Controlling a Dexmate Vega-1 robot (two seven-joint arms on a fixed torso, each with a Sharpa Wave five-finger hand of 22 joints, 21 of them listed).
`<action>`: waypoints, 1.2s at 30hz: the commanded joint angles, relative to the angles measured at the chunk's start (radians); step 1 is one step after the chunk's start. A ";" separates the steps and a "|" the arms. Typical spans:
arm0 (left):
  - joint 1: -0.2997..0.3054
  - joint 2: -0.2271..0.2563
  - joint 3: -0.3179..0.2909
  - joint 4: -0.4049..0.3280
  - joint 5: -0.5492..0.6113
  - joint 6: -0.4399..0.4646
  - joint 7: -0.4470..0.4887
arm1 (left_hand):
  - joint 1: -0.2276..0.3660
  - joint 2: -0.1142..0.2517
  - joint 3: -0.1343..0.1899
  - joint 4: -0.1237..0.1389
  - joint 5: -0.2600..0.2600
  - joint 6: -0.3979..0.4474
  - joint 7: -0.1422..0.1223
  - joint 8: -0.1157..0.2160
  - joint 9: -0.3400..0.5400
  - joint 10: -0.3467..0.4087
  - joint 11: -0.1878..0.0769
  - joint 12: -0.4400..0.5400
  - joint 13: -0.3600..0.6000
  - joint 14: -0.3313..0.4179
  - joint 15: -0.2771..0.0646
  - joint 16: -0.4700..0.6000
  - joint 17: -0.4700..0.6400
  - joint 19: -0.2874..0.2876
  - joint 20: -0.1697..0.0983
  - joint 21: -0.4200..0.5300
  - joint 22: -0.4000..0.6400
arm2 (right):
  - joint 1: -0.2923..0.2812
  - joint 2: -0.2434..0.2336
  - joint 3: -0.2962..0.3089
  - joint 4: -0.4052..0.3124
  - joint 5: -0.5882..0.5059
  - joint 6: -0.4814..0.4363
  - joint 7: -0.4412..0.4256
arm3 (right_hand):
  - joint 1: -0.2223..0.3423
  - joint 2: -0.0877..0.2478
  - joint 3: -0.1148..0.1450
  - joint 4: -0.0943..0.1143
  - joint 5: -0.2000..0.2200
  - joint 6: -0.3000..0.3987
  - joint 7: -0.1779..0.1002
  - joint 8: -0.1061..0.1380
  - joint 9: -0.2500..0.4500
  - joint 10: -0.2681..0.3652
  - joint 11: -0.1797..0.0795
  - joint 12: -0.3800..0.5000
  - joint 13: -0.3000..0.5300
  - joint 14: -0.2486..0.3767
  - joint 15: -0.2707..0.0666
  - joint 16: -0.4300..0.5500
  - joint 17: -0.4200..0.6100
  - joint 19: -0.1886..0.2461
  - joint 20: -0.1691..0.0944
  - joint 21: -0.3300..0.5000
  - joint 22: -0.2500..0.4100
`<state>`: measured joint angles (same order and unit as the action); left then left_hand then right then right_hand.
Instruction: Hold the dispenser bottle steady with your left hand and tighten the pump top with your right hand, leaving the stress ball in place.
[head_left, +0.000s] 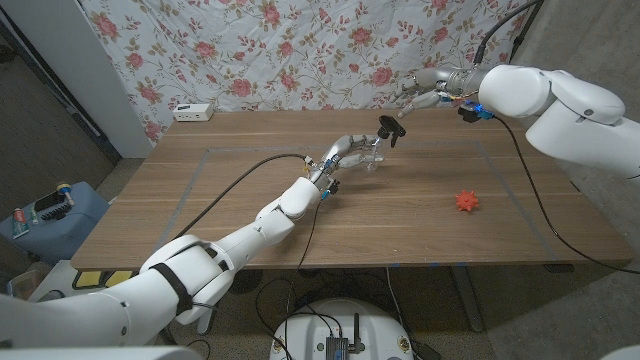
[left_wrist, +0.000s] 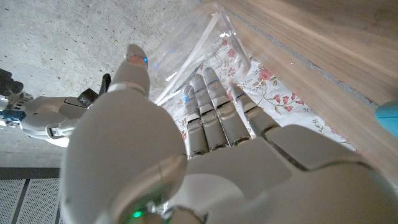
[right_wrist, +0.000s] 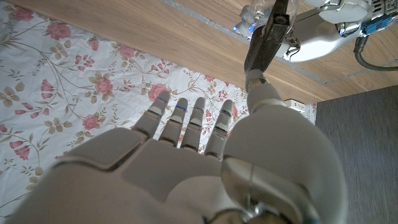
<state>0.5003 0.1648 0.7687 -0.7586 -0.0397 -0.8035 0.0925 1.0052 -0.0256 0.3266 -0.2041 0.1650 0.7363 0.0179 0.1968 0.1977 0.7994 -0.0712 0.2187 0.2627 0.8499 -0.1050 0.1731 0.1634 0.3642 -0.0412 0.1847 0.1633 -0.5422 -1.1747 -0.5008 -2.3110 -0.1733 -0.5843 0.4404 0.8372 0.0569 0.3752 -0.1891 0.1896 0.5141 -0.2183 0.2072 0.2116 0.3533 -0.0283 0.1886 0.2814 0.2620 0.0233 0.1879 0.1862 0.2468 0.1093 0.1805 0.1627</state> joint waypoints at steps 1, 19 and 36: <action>0.012 0.006 -0.006 -0.023 0.013 0.005 0.021 | -0.053 0.060 0.065 0.056 0.008 0.120 -0.037 0.007 0.003 0.006 0.001 0.005 0.005 0.010 -0.070 0.006 0.000 0.007 -0.119 0.000 0.002 | -0.015 -0.032 0.022 0.002 -0.018 0.045 0.033 | 0.044 -0.010 0.015 -0.002 0.011 0.003 -0.005 0.007 0.001 -0.014 -0.004 0.003 0.001 -0.016 -0.001 0.000 0.002 -0.008 -0.004 0.002 0.003; -0.008 -0.010 -0.001 0.010 0.015 -0.006 0.017 | -0.056 0.058 0.067 0.056 0.008 0.125 -0.035 0.007 0.003 0.010 0.003 0.005 0.005 0.011 -0.069 0.006 0.000 0.009 -0.119 0.000 0.002 | -0.048 -0.024 0.044 0.084 -0.065 0.196 0.041 | 0.203 -0.062 0.036 0.000 0.032 0.065 -0.005 0.030 0.001 -0.033 -0.063 0.012 -0.006 -0.032 -0.045 0.008 0.001 -0.004 -0.033 0.005 0.004; -0.039 -0.035 0.012 0.066 0.013 -0.019 0.011 | -0.059 0.059 0.070 0.056 0.008 0.124 -0.037 0.006 0.003 0.009 0.003 0.004 0.005 0.012 -0.070 0.006 0.000 0.009 -0.117 0.000 0.002 | -0.108 0.001 0.103 0.138 0.005 0.306 -0.028 | 0.328 -0.078 0.059 -0.001 0.052 0.100 -0.005 0.037 0.000 -0.051 -0.083 0.014 -0.007 -0.050 -0.061 0.009 0.003 -0.002 -0.056 0.006 0.004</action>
<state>0.4790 0.1437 0.7728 -0.7235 -0.0254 -0.8133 0.1082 0.9999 -0.0310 0.3306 -0.2082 0.1645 0.7363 0.0179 0.1999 0.1977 0.7969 -0.0688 0.2181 0.2623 0.8540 -0.1091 0.1743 0.1634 0.3642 -0.0412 0.1847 0.1633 -0.6181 -1.1869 -0.4284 -2.2053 -0.2017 -0.3436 0.4501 1.1449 -0.0199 0.4250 -0.1890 0.2349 0.6004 -0.2251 0.2335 0.2091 0.2978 -0.1024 0.1966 0.2739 0.2134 -0.0329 0.1928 0.1862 0.2417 0.0639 0.1806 0.1630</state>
